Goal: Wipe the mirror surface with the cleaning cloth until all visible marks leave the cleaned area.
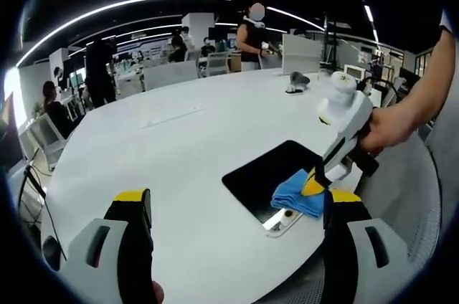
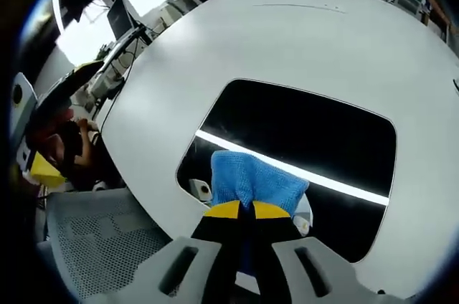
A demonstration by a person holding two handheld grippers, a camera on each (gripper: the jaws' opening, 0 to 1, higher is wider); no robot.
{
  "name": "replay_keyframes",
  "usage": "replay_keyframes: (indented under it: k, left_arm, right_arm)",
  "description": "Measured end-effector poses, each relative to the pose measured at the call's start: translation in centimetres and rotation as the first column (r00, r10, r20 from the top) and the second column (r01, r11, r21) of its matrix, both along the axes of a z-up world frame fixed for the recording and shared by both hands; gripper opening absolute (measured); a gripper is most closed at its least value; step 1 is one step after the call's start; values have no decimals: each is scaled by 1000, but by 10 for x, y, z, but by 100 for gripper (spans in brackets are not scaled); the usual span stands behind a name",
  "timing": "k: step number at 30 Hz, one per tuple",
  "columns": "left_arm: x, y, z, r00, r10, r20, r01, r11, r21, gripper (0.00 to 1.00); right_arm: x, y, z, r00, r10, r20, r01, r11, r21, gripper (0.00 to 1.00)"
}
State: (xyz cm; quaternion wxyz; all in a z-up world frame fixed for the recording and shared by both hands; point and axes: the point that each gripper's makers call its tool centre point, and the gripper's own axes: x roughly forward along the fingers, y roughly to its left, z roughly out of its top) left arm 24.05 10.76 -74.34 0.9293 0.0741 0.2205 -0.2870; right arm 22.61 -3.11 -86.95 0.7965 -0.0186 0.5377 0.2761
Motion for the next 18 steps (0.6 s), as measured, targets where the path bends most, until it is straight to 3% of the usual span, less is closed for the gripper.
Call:
replay_keyframes:
  k: [18]
  left_arm:
    - [1,-2,-5,1000,-8,-5,7,1000,-10,99]
  right_arm:
    - [2,-21,0,999,-38,6,38,999,-9,0]
